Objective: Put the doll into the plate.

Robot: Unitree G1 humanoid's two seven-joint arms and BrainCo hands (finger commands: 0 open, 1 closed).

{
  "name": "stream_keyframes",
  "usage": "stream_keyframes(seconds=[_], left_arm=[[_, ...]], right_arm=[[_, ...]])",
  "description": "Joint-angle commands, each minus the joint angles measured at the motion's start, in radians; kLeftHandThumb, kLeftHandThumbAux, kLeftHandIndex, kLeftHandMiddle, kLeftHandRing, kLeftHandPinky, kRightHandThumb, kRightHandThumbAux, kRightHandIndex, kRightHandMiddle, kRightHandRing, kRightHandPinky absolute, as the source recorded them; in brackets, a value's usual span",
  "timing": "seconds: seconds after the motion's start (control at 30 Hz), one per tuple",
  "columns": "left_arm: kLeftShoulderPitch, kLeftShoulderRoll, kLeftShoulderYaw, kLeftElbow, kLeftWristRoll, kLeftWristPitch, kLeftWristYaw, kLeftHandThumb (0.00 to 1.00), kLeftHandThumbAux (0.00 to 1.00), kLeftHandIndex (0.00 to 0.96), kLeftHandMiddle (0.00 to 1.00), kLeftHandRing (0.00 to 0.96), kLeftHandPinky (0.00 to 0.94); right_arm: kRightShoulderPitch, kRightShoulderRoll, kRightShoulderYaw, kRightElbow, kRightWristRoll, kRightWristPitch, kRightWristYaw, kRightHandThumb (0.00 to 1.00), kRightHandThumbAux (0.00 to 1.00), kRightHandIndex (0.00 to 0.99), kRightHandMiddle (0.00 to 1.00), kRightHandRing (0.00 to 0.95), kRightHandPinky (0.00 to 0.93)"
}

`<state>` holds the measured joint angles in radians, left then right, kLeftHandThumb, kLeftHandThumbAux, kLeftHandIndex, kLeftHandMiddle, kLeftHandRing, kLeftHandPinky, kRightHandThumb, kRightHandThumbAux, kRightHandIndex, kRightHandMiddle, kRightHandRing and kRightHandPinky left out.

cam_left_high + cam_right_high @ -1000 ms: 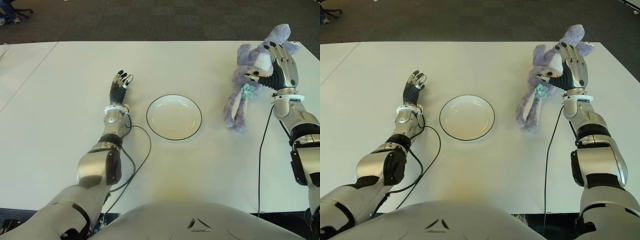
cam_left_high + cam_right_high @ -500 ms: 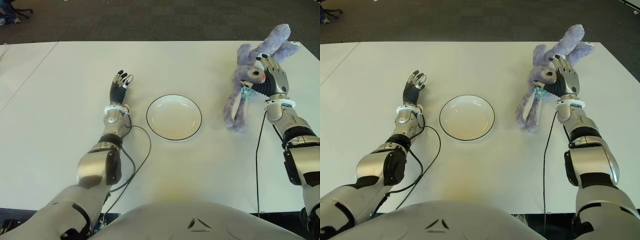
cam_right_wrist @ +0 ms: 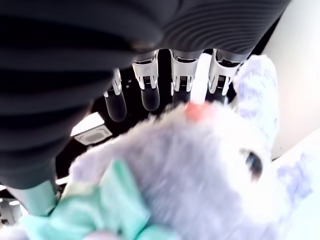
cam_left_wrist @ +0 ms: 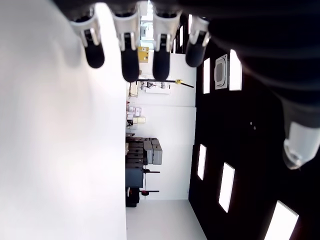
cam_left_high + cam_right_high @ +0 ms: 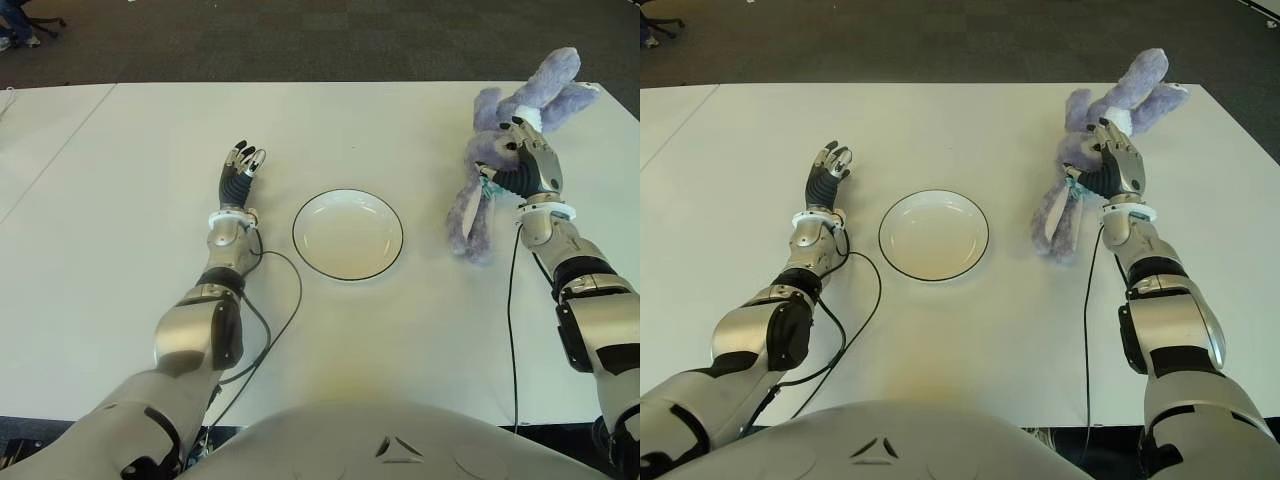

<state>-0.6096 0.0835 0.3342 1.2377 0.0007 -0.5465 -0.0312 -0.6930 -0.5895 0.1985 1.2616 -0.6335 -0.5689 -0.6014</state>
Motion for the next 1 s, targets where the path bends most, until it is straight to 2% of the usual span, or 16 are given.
stream_keyframes(seconds=[0.03, 0.27, 0.47, 0.5, 0.53, 0.6, 0.63, 0.67, 0.7, 0.73, 1.0], left_arm=[[0.180, -0.045, 0.000, 0.119, 0.000, 0.103, 0.009, 0.000, 0.476, 0.119, 0.167, 0.153, 0.126], [0.180, -0.047, 0.004, 0.119, -0.004, 0.106, 0.006, 0.000, 0.479, 0.113, 0.159, 0.144, 0.106], [0.180, -0.051, 0.007, 0.119, -0.008, 0.107, 0.011, 0.000, 0.491, 0.121, 0.167, 0.152, 0.123], [0.180, -0.052, 0.007, 0.119, -0.007, 0.107, 0.012, 0.000, 0.493, 0.120, 0.167, 0.152, 0.117], [0.180, -0.052, 0.006, 0.119, -0.006, 0.107, 0.013, 0.000, 0.493, 0.119, 0.167, 0.152, 0.117], [0.180, -0.052, 0.006, 0.119, -0.006, 0.106, 0.013, 0.000, 0.493, 0.118, 0.167, 0.152, 0.117], [0.180, -0.053, 0.005, 0.119, -0.005, 0.106, 0.013, 0.000, 0.491, 0.118, 0.167, 0.152, 0.119], [0.180, -0.053, 0.005, 0.119, -0.005, 0.105, 0.014, 0.000, 0.491, 0.117, 0.167, 0.152, 0.120], [0.180, -0.053, 0.005, 0.119, -0.005, 0.104, 0.013, 0.000, 0.489, 0.117, 0.167, 0.151, 0.119], [0.180, -0.053, 0.005, 0.119, -0.005, 0.104, 0.014, 0.000, 0.488, 0.117, 0.166, 0.151, 0.119], [0.177, -0.051, 0.003, 0.119, -0.003, 0.107, 0.015, 0.000, 0.490, 0.118, 0.171, 0.156, 0.130]], right_arm=[[0.022, 0.069, 0.019, 0.011, 0.026, 0.008, 0.026, 0.335, 0.628, 0.129, 0.065, 0.133, 0.253], [0.025, 0.094, 0.034, 0.017, 0.029, 0.023, 0.023, 0.394, 0.634, 0.136, 0.074, 0.146, 0.243], [0.026, 0.105, 0.053, 0.017, 0.021, 0.026, -0.004, 0.443, 0.643, 0.163, 0.124, 0.211, 0.333], [0.028, 0.105, 0.053, 0.013, 0.023, 0.022, -0.009, 0.626, 0.700, 0.344, 0.225, 0.326, 0.433], [0.029, 0.105, 0.053, 0.011, 0.024, 0.019, -0.012, 0.677, 0.710, 0.397, 0.350, 0.441, 0.528], [0.031, 0.104, 0.050, 0.007, 0.031, 0.016, -0.012, 0.692, 0.713, 0.412, 0.386, 0.475, 0.557], [0.031, 0.103, 0.049, 0.006, 0.035, 0.016, -0.010, 0.696, 0.711, 0.420, 0.513, 0.579, 0.649], [0.032, 0.105, 0.046, 0.005, 0.039, 0.015, -0.012, 0.697, 0.710, 0.421, 0.535, 0.596, 0.665], [0.033, 0.107, 0.045, 0.004, 0.043, 0.013, -0.018, 0.700, 0.708, 0.427, 0.659, 0.701, 0.767], [0.034, 0.108, 0.045, 0.004, 0.046, 0.012, -0.022, 0.702, 0.707, 0.431, 0.710, 0.745, 0.811], [0.038, 0.121, 0.035, -0.005, 0.072, 0.017, -0.041, 0.709, 0.707, 0.440, 0.816, 0.824, 0.857]])
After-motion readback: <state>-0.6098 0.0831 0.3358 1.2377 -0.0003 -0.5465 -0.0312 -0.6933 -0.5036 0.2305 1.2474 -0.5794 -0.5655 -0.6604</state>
